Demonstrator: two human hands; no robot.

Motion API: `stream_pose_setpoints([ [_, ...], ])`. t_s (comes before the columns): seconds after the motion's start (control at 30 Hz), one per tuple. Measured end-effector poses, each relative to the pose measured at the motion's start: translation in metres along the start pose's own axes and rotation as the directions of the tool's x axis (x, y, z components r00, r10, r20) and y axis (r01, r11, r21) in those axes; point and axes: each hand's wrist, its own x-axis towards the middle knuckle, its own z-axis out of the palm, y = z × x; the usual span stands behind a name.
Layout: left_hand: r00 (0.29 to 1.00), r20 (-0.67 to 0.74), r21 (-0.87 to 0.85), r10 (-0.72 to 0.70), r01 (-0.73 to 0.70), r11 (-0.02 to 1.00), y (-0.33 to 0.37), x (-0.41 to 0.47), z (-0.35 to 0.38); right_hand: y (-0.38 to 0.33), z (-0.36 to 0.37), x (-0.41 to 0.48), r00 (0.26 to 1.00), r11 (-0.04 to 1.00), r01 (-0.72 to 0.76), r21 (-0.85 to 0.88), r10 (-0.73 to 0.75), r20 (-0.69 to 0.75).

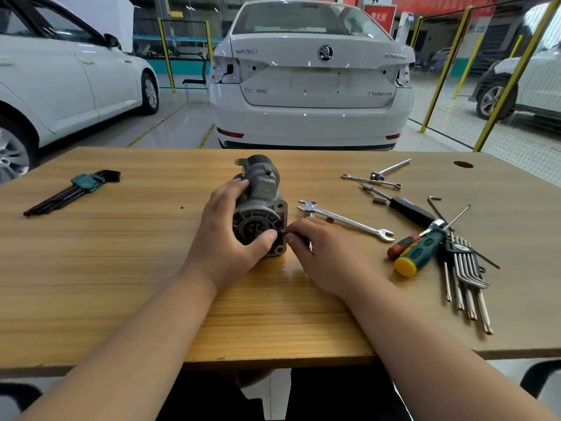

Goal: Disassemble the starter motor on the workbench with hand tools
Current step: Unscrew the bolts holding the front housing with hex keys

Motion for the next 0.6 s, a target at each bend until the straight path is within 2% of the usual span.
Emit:
stream_pose_setpoints([
  [0.1, 1.0, -0.021, 0.023, -0.015, 0.016, 1.0, 0.006, -0.004, -0.001, 0.0, 0.0, 0.0, 1.0, 1.0, 0.013, 0.02, -0.013, -0.012],
  [0.27, 0.99, -0.052, 0.07, -0.135, 0.138, 0.988, 0.016, -0.01, 0.01, 0.002, 0.003, 0.001, 0.999, 0.999, 0.016, 0.046, -0.014, -0.041],
  [0.37, 0.977, -0.069, 0.025, -0.203, 0.205, 0.978, 0.02, -0.011, 0.016, 0.004, 0.003, 0.002, 0.998, 0.998, -0.001, 0.069, 0.006, -0.069],
  [0.47, 0.978, -0.03, 0.009, -0.206, 0.206, 0.978, 0.019, -0.008, 0.015, 0.002, 0.006, 0.002, 1.0, 1.0, 0.013, 0.021, -0.013, 0.008],
  [0.6, 0.967, 0.089, 0.017, -0.239, 0.239, 0.971, 0.014, 0.007, 0.0, -0.004, 0.008, 0.004, 0.999, 0.999, -0.037, 0.022, 0.037, -0.009],
])
